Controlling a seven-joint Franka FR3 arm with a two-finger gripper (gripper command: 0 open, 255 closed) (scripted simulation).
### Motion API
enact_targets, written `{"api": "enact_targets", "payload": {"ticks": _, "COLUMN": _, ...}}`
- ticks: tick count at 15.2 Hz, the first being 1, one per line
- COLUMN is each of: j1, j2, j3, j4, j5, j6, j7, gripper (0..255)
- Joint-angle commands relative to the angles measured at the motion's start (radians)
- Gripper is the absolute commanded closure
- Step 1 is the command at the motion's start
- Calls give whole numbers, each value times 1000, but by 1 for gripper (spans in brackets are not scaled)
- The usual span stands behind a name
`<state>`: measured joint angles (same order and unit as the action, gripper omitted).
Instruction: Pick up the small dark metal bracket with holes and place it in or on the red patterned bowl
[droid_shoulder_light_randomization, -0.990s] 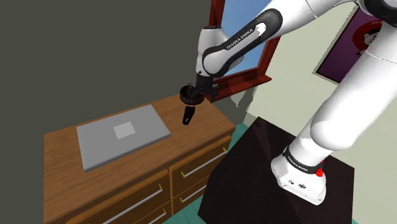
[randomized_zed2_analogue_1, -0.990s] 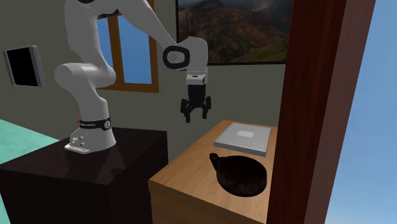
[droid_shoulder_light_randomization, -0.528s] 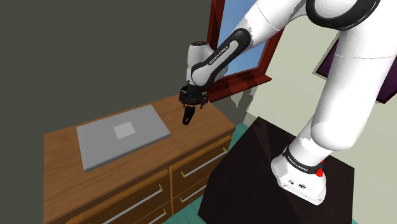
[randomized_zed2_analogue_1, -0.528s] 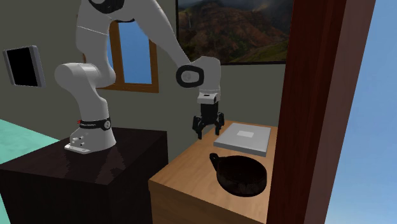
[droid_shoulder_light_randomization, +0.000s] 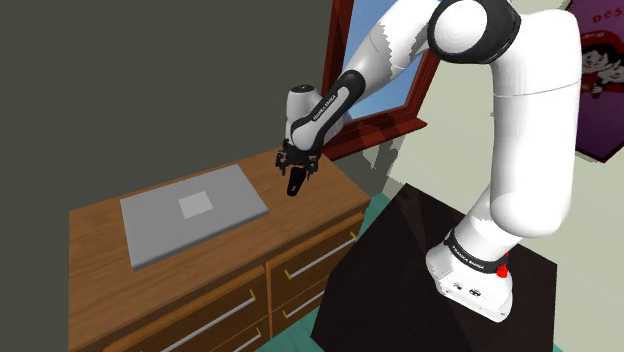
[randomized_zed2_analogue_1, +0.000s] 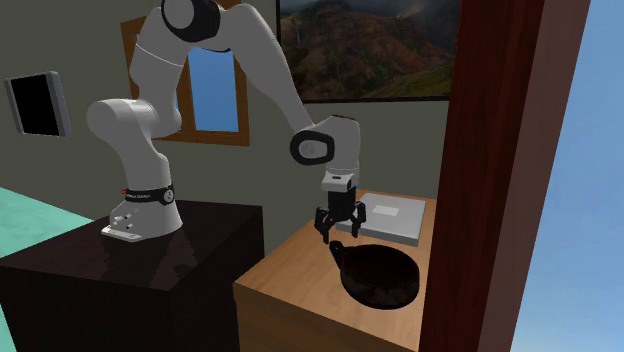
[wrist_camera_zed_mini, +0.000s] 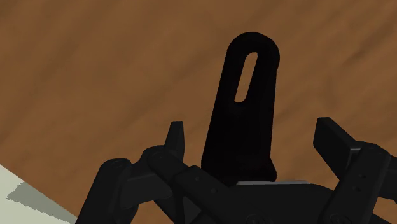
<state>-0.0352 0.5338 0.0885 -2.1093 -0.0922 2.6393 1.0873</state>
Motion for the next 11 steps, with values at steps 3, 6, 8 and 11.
{"api": "enact_targets", "payload": {"ticks": 3, "j1": 8, "j2": 53, "j3": -7, "j4": 18, "j5": -7, "j6": 35, "j7": 9, "gripper": 0}}
{"api": "enact_targets", "payload": {"ticks": 6, "j1": 10, "j2": 73, "j3": -10, "j4": 24, "j5": -9, "j6": 49, "j7": 11, "gripper": 0}}
{"api": "enact_targets", "payload": {"ticks": 8, "j1": 10, "j2": 73, "j3": -10, "j4": 24, "j5": -9, "j6": 49, "j7": 11, "gripper": 0}}
{"api": "enact_targets", "payload": {"ticks": 11, "j1": 10, "j2": 73, "j3": -10, "j4": 24, "j5": -9, "j6": 49, "j7": 11, "gripper": 0}}
